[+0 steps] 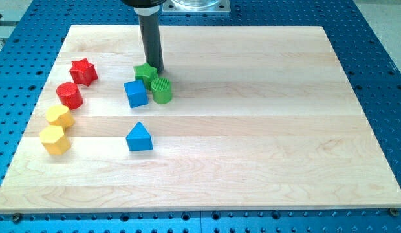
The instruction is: Push the green circle slightly to the left
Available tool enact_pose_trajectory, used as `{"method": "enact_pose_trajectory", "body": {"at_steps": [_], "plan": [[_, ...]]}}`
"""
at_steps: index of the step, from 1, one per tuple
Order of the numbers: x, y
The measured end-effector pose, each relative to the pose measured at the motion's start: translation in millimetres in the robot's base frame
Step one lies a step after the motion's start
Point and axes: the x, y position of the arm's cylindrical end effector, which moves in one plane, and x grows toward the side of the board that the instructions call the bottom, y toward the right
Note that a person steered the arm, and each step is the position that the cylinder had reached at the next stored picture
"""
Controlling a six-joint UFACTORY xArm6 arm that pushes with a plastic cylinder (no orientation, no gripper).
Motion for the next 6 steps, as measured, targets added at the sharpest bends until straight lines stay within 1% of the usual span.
{"method": "enact_pose_trajectory", "body": {"at_steps": [1,2,3,4,5,6], "plan": [[-3,45],[18,66],[45,66],[56,63],[58,56],[34,47]]}}
